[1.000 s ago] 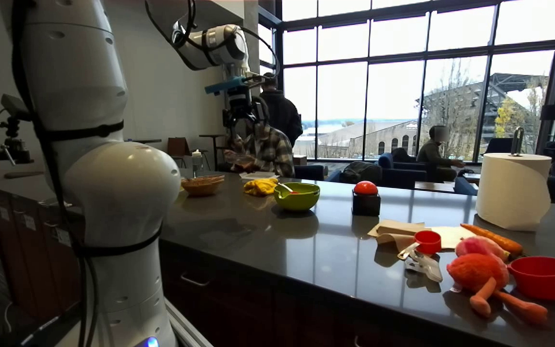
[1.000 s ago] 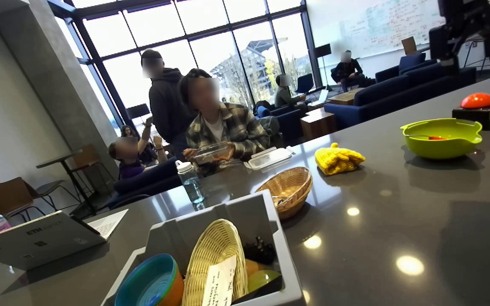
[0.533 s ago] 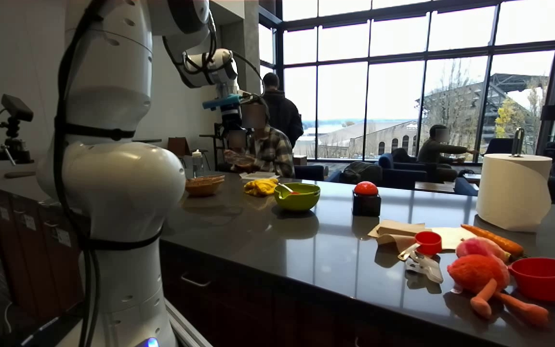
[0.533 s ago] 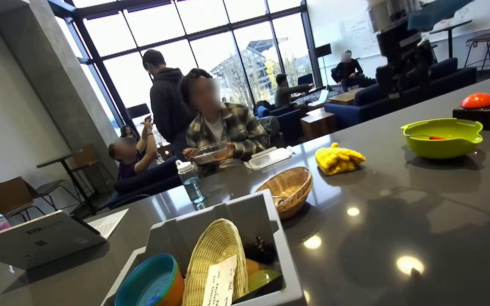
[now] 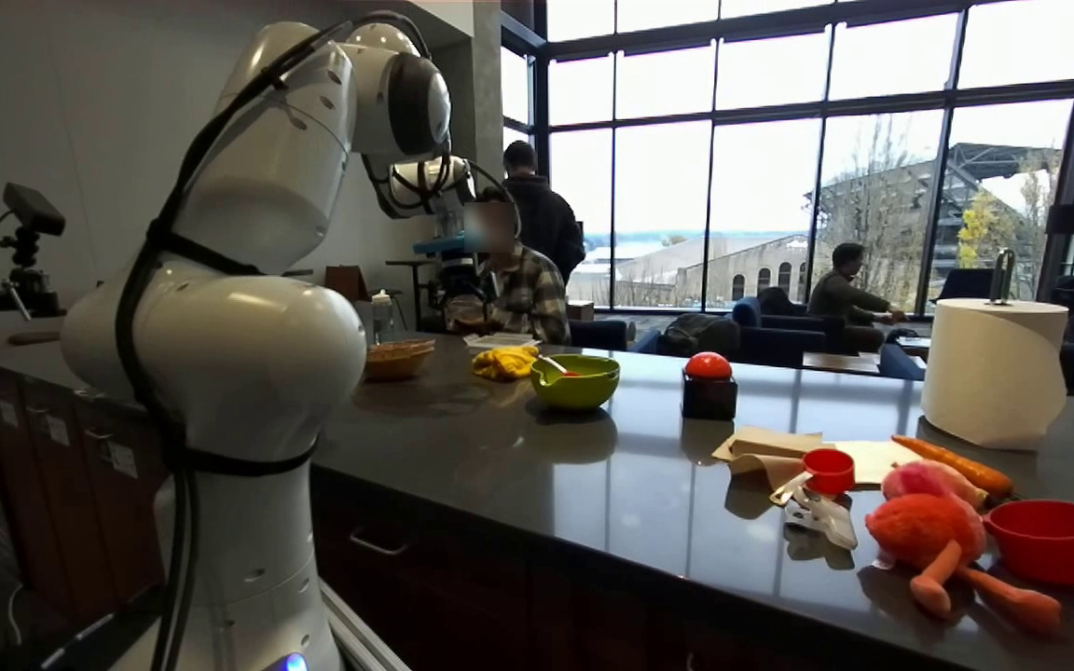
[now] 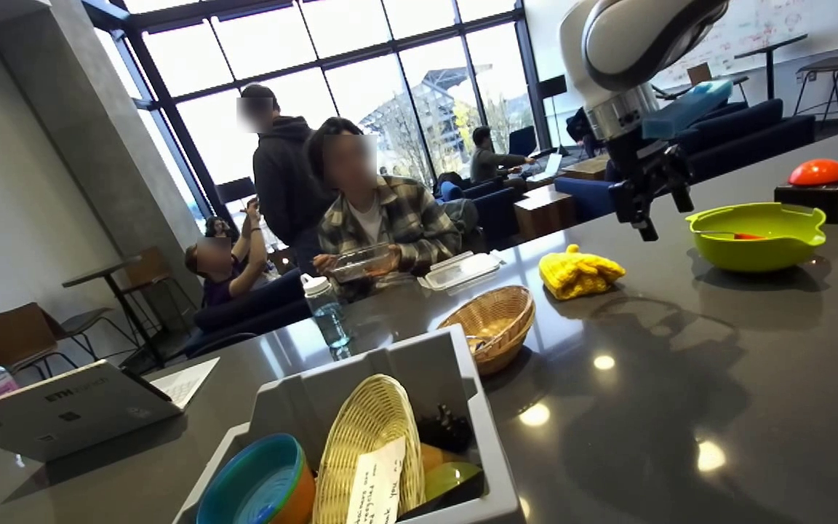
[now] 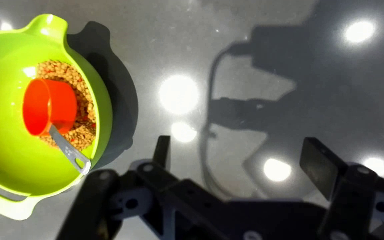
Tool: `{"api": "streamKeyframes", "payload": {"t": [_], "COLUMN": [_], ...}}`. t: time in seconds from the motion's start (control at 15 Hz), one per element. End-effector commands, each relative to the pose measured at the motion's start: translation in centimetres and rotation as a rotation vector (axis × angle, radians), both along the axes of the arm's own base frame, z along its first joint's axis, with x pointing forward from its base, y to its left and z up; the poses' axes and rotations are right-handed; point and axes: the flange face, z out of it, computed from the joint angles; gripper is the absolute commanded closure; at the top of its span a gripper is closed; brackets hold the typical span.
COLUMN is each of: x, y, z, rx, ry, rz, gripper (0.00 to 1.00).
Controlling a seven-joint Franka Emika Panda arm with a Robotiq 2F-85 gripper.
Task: Put the yellow object in the green bowl
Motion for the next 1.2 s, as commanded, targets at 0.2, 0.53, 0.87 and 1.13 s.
{"api": "streamKeyframes", "payload": {"t": [0.2, 0.53, 0.87, 1.13], "x": [4.5, 6.2, 7.9, 9.6], "y": [2.1, 3.3, 2.6, 1.6], "z": [2.2, -0.1, -3.4, -3.2], "rx": [0.011, -0.003, -0.016, 0.014], "ry": [-0.009, 0.027, 0.063, -0.001], "rz": [-0.036, -0.049, -0.079, -0.100], "gripper": [0.00, 0.00, 0.00, 0.00]}}
